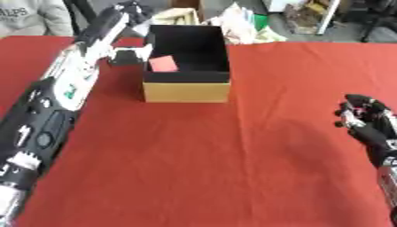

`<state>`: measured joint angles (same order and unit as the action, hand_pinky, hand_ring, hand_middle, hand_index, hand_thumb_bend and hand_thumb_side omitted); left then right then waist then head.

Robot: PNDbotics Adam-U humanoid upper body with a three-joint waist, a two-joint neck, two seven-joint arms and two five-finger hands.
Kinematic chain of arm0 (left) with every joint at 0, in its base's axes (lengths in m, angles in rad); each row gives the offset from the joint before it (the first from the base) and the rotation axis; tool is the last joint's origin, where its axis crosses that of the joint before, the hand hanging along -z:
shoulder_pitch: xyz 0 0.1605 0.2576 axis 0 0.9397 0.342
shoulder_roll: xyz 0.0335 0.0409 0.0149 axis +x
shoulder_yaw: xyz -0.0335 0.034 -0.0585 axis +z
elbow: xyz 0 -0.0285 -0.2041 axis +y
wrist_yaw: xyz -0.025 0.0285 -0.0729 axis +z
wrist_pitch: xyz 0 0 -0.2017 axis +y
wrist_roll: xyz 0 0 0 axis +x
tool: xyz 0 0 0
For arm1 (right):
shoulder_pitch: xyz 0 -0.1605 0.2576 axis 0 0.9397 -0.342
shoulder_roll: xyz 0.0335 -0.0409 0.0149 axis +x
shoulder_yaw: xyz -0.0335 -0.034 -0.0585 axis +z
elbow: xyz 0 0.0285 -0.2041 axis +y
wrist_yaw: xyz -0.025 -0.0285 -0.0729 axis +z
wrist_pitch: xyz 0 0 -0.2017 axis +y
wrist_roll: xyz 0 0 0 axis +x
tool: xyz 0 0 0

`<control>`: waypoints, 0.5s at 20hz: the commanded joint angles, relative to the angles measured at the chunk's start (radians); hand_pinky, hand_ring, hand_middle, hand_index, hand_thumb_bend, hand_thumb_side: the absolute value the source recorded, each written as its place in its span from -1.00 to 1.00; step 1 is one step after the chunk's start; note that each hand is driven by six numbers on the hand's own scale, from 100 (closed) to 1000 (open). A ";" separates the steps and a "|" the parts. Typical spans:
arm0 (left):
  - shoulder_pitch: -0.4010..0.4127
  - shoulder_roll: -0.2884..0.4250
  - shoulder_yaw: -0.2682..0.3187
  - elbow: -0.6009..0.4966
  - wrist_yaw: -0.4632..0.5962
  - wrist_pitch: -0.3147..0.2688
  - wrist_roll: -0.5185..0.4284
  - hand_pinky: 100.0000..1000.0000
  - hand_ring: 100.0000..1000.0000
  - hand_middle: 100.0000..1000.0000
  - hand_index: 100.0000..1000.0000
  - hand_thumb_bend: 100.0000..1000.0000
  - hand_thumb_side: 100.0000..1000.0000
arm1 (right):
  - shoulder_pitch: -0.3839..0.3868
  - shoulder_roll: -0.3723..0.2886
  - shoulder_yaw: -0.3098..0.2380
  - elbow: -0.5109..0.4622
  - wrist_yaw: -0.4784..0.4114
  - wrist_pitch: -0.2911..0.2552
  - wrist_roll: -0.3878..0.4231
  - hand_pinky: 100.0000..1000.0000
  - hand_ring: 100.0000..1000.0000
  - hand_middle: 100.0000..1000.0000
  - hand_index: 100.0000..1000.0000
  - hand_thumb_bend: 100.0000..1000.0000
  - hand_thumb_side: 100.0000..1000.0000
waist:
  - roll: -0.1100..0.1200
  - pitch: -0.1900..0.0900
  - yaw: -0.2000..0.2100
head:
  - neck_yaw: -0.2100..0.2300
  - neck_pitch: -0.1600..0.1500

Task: Pick up objects on the table and place them in the box.

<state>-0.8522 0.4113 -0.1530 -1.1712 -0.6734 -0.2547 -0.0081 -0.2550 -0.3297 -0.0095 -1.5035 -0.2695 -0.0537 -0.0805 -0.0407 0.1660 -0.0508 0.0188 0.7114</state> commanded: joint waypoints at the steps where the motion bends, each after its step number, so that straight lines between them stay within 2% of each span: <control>1: 0.040 0.051 0.031 -0.104 0.056 0.014 0.017 0.34 0.37 0.42 0.76 -1.00 -0.84 | -0.009 -0.025 -0.013 -0.010 0.006 -0.003 -0.005 -0.06 0.15 0.07 0.36 -1.00 -1.00 | -0.001 -0.020 0.005 | -0.009 0.005; 7: 0.202 0.069 0.061 -0.266 0.156 0.100 -0.009 0.33 0.37 0.42 0.76 -1.00 -0.81 | -0.006 -0.030 -0.016 -0.011 0.005 -0.005 -0.008 -0.06 0.15 0.07 0.36 -1.00 -1.00 | -0.004 -0.028 0.020 | -0.014 0.013; 10: 0.260 0.075 0.041 -0.351 0.208 0.109 -0.040 0.34 0.38 0.43 0.76 -1.00 -0.83 | -0.004 -0.029 -0.015 -0.010 0.005 -0.005 -0.007 -0.06 0.15 0.07 0.36 -1.00 -1.00 | -0.006 -0.032 0.023 | -0.012 0.020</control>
<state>-0.5800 0.4580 -0.1132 -1.4719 -0.4875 -0.1520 -0.0374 -0.2531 -0.3304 -0.0156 -1.5035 -0.2675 -0.0576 -0.0849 -0.0497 0.1510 -0.0282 0.0074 0.7249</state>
